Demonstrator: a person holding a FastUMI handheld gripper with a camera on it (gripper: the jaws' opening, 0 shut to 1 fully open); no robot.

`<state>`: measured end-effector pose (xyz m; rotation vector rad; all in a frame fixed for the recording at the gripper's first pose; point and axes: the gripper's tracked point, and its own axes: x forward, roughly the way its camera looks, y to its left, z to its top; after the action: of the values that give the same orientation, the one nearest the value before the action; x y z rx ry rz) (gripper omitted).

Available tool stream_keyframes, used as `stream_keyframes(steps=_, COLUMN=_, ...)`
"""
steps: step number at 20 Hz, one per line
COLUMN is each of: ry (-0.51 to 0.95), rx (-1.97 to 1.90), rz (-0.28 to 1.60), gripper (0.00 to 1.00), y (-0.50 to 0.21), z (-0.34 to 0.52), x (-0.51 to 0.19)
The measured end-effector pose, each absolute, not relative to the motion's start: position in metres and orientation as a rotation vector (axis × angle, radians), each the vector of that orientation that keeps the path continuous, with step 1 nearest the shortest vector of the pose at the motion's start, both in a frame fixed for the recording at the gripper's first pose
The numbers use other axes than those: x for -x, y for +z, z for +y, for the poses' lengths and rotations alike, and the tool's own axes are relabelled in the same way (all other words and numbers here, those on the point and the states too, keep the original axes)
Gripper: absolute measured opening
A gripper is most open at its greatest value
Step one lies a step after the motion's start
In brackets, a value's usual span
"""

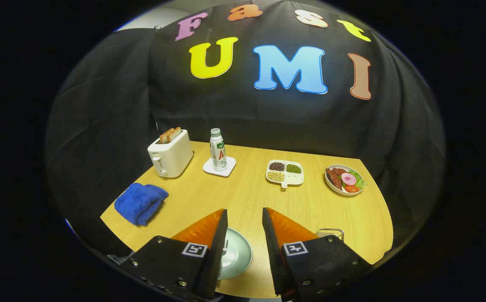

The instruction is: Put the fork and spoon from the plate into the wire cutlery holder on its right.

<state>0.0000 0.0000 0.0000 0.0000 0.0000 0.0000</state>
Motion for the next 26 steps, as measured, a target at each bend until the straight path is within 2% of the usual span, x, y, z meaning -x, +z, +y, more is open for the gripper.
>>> stream_keyframes(steps=14, ry=0.036, rx=-0.007, rz=0.107, gripper=0.51, y=-0.034, z=0.019, x=-0.005)
stream_keyframes(steps=26, ry=0.139, rx=-0.041, rz=0.466, gripper=0.51, y=-0.146, z=0.049, x=-0.026)
